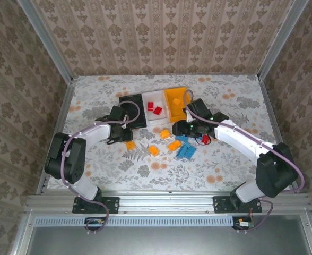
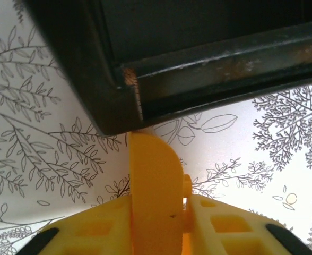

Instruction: Sort the legos into containers by color

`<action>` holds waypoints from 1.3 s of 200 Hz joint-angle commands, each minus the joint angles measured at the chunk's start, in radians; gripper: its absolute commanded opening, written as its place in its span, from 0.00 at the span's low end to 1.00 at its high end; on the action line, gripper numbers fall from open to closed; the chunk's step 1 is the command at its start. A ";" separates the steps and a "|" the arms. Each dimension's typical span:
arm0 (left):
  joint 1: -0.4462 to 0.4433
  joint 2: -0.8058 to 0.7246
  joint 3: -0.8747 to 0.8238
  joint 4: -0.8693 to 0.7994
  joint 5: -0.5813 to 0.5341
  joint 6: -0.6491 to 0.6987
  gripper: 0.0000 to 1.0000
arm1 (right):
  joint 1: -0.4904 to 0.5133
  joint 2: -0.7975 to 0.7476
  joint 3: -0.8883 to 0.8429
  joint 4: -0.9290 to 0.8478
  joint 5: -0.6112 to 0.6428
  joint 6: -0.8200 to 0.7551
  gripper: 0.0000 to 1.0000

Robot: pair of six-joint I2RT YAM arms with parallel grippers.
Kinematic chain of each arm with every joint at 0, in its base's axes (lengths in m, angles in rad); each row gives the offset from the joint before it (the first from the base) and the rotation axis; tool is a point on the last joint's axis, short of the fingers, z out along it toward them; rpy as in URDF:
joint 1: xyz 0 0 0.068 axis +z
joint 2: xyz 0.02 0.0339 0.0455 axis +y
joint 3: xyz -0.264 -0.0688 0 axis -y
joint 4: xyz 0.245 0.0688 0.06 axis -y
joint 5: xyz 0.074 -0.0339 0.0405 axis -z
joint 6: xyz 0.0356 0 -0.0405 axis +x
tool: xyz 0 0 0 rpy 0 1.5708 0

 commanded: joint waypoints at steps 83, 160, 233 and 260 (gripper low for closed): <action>-0.017 -0.394 -0.028 -0.175 0.015 -0.035 0.16 | -0.040 -0.120 -0.177 0.030 0.079 0.072 0.59; -0.138 -0.041 0.480 -0.132 0.257 -0.039 0.17 | -0.136 -0.285 -0.395 0.106 0.070 0.154 0.59; -0.222 0.528 1.105 -0.210 0.280 -0.001 0.17 | -0.135 -0.397 -0.486 0.117 0.043 0.188 0.59; -0.226 0.680 1.309 -0.278 0.286 -0.005 0.41 | -0.135 -0.414 -0.494 0.115 0.041 0.189 0.60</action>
